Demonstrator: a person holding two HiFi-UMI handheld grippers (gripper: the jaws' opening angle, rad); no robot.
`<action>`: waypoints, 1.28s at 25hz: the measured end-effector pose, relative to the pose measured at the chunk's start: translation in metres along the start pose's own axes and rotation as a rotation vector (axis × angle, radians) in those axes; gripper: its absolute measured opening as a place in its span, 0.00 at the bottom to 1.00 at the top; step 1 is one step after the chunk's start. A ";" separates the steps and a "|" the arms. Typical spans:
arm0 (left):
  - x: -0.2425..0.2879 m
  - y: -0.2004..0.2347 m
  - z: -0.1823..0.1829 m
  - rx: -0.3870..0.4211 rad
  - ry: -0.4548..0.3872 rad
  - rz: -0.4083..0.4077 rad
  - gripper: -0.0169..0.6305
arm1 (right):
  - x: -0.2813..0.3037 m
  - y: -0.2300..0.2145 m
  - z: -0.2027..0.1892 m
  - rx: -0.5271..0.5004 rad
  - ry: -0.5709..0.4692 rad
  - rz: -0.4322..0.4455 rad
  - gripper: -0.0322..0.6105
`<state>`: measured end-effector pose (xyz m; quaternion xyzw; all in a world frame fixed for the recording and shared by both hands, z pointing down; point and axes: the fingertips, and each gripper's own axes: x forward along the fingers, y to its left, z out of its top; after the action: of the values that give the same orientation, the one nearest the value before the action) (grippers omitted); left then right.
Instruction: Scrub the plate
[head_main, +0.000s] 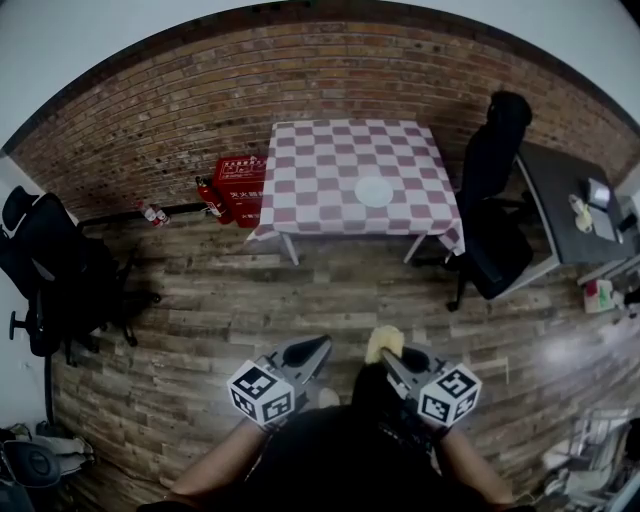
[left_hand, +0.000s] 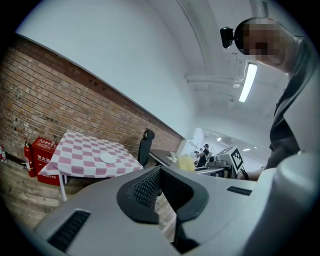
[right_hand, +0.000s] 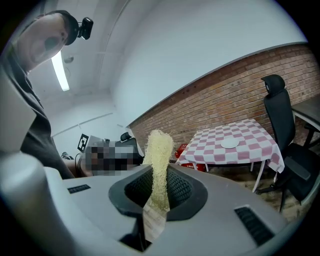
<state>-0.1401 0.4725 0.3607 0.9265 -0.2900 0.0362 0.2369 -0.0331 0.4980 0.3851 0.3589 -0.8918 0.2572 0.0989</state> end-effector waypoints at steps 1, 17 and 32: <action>0.004 0.004 0.002 0.000 0.000 0.005 0.04 | 0.004 -0.005 0.001 0.001 0.001 0.005 0.13; 0.150 0.073 0.056 -0.037 -0.001 0.064 0.04 | 0.047 -0.167 0.087 -0.017 0.005 0.060 0.13; 0.279 0.094 0.097 -0.067 -0.021 0.104 0.04 | 0.041 -0.283 0.126 -0.002 0.042 0.116 0.13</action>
<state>0.0319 0.2149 0.3709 0.9021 -0.3412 0.0291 0.2627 0.1337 0.2349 0.4030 0.3012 -0.9090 0.2692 0.1029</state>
